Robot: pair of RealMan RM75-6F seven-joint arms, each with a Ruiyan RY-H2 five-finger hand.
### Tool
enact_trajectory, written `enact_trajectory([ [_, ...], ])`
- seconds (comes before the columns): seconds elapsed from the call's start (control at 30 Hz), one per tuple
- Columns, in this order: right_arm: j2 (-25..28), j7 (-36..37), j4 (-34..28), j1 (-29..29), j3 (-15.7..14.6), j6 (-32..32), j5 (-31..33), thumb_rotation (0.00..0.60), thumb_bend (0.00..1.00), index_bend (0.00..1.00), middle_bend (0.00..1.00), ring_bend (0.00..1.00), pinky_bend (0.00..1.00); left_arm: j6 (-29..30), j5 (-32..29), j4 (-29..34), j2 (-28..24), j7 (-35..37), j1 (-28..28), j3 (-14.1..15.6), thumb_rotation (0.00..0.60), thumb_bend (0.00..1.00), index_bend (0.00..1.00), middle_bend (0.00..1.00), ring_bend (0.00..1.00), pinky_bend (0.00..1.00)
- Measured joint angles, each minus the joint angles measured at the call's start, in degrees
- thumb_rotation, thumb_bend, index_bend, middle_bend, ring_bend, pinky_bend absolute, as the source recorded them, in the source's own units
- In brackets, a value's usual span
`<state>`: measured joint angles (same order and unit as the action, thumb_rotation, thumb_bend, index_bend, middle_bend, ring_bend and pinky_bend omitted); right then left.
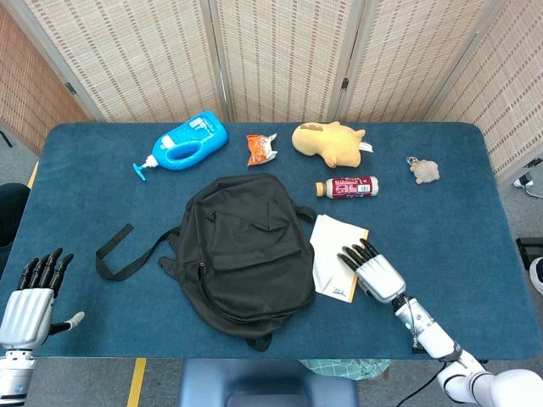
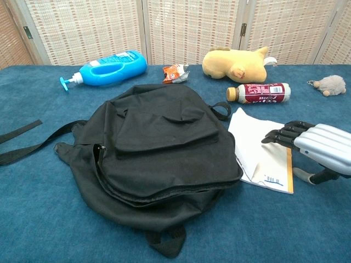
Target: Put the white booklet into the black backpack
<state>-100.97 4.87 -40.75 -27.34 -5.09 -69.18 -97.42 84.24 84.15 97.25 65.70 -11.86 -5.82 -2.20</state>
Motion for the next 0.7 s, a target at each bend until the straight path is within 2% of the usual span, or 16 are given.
enact_trajectory([
  [0.7, 0.7, 0.2, -2.9, -1.8, 1.4, -1.2, 0.4, 0.600, 0.47, 0.17, 0.16, 0.14, 0.09, 0.1, 0.2, -0.3, -0.1, 0.7, 0.1, 0.1, 0.600, 0.12, 0.03, 0.04, 0.06, 0.00],
])
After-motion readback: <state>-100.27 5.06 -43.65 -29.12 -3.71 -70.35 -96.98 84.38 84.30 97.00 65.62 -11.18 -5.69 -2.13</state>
